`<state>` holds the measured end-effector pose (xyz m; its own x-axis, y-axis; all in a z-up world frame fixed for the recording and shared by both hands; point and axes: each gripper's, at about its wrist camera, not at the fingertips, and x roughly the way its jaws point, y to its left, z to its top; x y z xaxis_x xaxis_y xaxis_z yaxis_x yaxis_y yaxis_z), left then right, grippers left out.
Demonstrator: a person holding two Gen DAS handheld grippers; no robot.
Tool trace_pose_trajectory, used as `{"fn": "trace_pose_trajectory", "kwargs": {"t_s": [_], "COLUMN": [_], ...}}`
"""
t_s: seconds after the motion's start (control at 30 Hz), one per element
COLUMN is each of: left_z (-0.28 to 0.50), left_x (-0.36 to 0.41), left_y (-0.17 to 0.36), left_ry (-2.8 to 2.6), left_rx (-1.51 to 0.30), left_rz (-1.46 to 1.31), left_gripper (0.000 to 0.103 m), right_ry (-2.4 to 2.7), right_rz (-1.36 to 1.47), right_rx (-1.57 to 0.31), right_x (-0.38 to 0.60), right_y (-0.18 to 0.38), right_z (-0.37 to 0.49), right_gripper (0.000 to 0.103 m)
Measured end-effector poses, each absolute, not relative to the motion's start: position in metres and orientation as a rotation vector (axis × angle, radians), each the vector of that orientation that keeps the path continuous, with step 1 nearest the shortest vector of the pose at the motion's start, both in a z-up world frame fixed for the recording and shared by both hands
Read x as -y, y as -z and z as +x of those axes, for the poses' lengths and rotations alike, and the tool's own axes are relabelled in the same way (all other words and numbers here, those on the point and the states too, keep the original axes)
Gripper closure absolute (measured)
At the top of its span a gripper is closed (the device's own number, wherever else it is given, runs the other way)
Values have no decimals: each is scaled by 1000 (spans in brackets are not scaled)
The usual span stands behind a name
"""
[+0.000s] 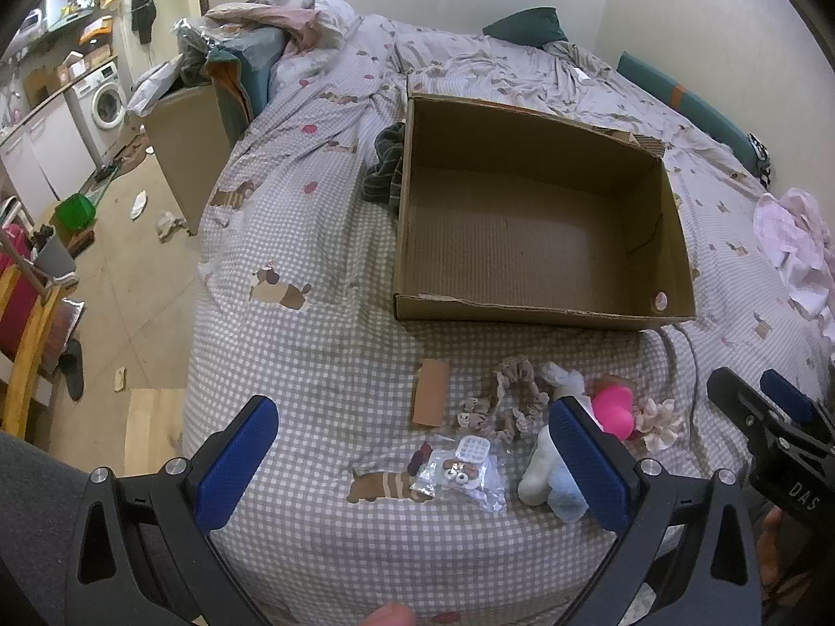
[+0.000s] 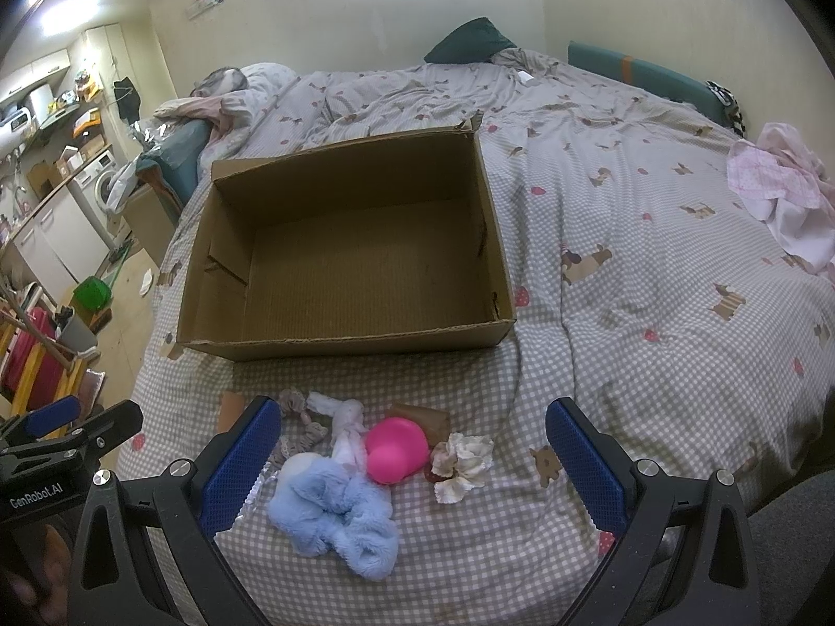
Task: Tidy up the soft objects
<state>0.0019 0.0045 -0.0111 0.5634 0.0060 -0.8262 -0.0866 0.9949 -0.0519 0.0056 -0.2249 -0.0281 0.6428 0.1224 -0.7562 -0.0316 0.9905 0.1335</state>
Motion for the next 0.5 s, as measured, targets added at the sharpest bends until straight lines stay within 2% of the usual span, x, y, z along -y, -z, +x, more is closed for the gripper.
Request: {"fn": "trace_pose_trajectory", "kwargs": {"t_s": [0.5], "left_z": [28], "left_x": [-23], "left_y": [-3], "left_ry": [-52], "left_rx": [-1072], "left_rz": [-161], "left_gripper": [0], "right_ry": [-167], "right_rz": [251], "right_rx": [-896], "right_x": [242], "right_y": [3], "right_z": [26], "right_gripper": [0]}}
